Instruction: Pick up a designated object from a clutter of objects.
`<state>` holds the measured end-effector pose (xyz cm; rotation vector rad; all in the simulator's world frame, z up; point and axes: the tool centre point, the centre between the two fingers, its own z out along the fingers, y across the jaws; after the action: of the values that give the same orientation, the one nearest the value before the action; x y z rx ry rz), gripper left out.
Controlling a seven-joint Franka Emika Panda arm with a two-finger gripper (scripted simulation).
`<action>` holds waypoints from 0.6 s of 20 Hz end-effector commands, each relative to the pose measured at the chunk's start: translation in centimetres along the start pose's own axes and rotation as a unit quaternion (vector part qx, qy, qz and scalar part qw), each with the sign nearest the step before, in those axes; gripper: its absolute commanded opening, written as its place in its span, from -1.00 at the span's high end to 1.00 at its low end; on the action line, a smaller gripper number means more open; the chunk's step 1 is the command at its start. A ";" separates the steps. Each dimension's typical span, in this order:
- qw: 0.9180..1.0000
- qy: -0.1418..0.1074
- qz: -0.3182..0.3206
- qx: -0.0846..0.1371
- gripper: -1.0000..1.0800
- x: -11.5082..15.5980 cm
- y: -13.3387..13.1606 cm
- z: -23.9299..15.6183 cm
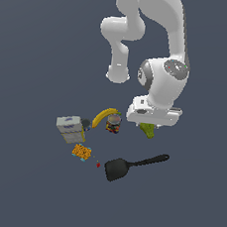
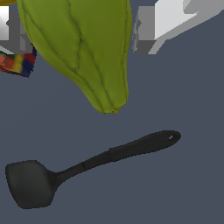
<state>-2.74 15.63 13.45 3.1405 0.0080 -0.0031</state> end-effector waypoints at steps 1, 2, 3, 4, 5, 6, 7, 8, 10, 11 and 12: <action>1.000 0.001 0.000 0.000 1.00 -0.7 0.7 -2.1; 1.000 0.001 0.000 0.000 1.00 -1.0 1.0 -3.0; 1.000 0.001 0.000 0.000 1.00 -1.3 1.3 -3.8; 1.000 0.001 0.000 0.000 1.00 -1.6 1.6 -4.6; 1.000 0.001 0.000 0.001 1.00 -1.8 1.9 -5.5; 1.000 0.001 0.000 0.001 1.00 -2.1 2.2 -6.3; 1.000 0.001 0.000 0.001 1.00 -2.4 2.5 -7.2; 1.000 0.001 0.000 0.001 1.00 -2.7 2.8 -8.0; 1.000 0.001 0.000 0.001 1.00 -3.3 3.4 -9.8; 1.000 0.001 0.000 0.001 1.00 -3.6 3.8 -10.7; 1.000 0.001 0.000 0.002 1.00 -3.9 4.1 -11.6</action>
<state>-6.18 12.02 23.63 3.1423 0.0082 -0.0031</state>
